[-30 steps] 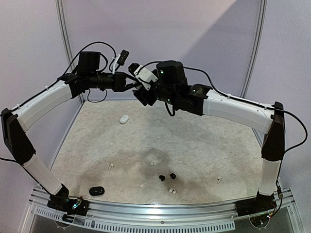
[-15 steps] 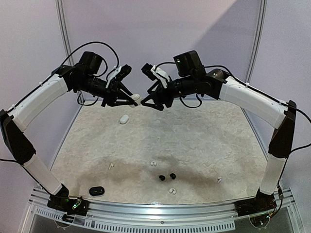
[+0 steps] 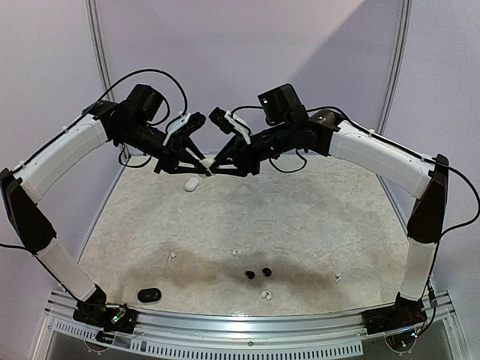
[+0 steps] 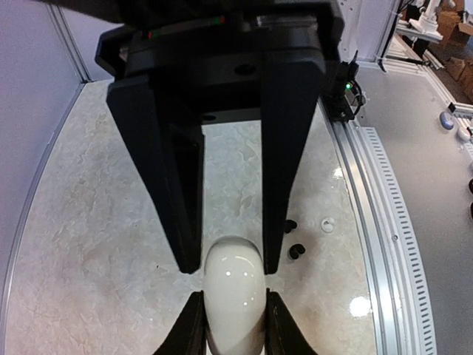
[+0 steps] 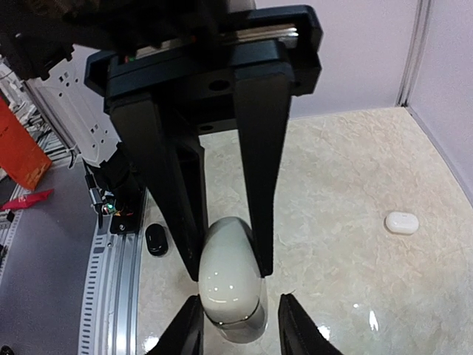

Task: Insert the wireless bluetooth earbuds into the charging case
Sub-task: Pass from the left arm to the right

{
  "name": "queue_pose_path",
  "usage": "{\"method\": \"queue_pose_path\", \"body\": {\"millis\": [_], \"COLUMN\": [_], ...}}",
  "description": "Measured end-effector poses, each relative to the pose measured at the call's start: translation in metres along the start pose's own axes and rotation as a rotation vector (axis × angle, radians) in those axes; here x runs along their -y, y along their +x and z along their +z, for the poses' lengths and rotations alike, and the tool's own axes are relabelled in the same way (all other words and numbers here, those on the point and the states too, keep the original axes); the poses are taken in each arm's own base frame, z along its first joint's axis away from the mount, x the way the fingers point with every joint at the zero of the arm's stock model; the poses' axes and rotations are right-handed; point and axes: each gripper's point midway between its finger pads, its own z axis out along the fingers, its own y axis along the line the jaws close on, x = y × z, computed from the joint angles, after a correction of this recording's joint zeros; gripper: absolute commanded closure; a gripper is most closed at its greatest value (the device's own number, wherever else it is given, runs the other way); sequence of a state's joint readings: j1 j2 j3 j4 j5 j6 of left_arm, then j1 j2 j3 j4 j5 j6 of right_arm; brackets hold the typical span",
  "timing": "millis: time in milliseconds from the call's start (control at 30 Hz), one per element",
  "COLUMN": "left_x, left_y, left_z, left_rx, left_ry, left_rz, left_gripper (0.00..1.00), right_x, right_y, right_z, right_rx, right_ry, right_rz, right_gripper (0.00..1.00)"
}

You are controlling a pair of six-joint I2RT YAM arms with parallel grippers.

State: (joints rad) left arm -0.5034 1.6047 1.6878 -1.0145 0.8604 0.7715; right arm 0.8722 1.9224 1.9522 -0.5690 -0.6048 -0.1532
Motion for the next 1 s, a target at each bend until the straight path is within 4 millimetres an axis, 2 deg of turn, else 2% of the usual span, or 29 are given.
{"method": "queue_pose_path", "body": {"millis": [100,300,333,400,433,467,500,567,667,767,833,933,1000], "left_x": [0.000,0.002,0.002,0.002,0.001,-0.002,-0.005,-0.011,-0.024,-0.033,-0.031,-0.030,-0.032], "left_y": [0.000,0.001,0.000,-0.002,-0.003,-0.004,-0.006,-0.004,0.013,0.025,0.017,-0.011,-0.028], "left_z": [0.000,0.000,0.000,0.000,0.000,-0.001,-0.001,-0.003,-0.010,-0.018,-0.021,-0.028,-0.034], "left_rx": [-0.003,-0.003,0.001,0.012,0.020,0.041,0.070,0.132,0.223,0.324,0.379,0.467,0.521], "left_ry": [-0.001,0.009,0.010,0.013,0.013,0.011,0.012,0.013,-0.026,-0.098,-0.112,-0.112,-0.114], "left_rz": [-0.006,-0.062,-0.074,-0.095,-0.114,-0.128,-0.142,-0.193,-0.299,-0.298,-0.275,-0.233,-0.217], "left_gripper": [1.00,1.00,0.85,0.32,0.15,0.03,0.01,0.01,0.01,0.04,0.13,0.40,0.42], "right_x": [-0.002,-0.004,-0.005,-0.005,-0.004,-0.003,-0.001,0.002,0.009,0.015,0.016,0.015,0.014], "right_y": [-0.001,-0.001,-0.001,-0.002,-0.003,-0.004,-0.004,-0.005,-0.011,-0.016,-0.024,-0.045,-0.061], "right_z": [0.003,0.003,0.003,0.002,0.001,0.001,0.000,-0.001,-0.003,-0.011,-0.019,-0.032,-0.038], "right_rx": [-0.001,-0.010,-0.010,-0.011,-0.009,-0.006,-0.004,0.000,0.036,0.094,0.159,0.273,0.353], "right_ry": [-0.024,-0.044,-0.044,-0.043,-0.042,-0.036,-0.030,-0.023,0.000,0.035,0.059,0.074,0.073], "right_rz": [0.006,-0.005,-0.004,-0.003,-0.003,0.001,0.007,0.024,0.034,0.056,0.074,0.089,0.091], "right_gripper": [0.78,1.00,1.00,1.00,1.00,1.00,1.00,1.00,1.00,1.00,1.00,1.00,1.00]}}
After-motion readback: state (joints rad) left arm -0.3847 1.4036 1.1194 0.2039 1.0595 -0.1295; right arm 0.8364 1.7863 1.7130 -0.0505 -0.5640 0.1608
